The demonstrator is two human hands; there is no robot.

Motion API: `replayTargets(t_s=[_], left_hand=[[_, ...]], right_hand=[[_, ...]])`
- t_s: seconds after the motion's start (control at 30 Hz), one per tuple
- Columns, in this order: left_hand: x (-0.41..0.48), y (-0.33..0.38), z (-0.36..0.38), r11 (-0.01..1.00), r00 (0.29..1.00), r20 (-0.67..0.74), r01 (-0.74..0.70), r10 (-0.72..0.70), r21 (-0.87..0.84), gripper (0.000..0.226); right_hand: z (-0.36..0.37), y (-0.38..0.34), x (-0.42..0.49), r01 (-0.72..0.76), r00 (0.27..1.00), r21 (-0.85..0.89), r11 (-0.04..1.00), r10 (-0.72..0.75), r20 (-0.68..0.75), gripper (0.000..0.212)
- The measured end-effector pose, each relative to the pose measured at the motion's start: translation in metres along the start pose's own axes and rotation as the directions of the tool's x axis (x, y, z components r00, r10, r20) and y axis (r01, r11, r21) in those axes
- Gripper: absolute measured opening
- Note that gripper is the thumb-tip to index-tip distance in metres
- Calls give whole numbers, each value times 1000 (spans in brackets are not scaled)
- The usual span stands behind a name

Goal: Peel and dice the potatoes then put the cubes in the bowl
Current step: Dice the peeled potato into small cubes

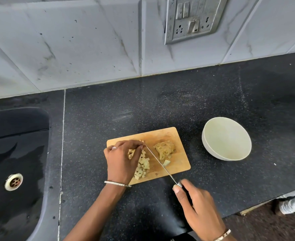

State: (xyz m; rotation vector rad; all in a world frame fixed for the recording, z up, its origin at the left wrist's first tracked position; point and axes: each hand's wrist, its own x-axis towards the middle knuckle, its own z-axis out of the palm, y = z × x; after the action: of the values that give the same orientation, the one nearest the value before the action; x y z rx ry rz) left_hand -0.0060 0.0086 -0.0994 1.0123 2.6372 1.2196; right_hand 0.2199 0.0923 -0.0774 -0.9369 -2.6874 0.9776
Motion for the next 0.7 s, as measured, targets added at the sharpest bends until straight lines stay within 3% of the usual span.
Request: replayTargets(t_s=[0.13,0.3,0.53,0.7], left_hand=[[-3,-5,-6,974,999,39,12,-21,225,7],[-2,4,-5,987,989,146,-16,-8,163,32],[-2,-5,-5,979,994,109,-12,-11,205,14],[-1,-6,-6,954,987,158,-19,-30,299,28]], right_hand=[[-1,3,-2,-24,1000,24,999,24,-3,28],[-1,4,-1,-14,1000,31,999,14,25,28],[1,6,0,1,999,72,997,-4,38,35],[-3,8,-2,-56,998,66,996,57,-12,31]])
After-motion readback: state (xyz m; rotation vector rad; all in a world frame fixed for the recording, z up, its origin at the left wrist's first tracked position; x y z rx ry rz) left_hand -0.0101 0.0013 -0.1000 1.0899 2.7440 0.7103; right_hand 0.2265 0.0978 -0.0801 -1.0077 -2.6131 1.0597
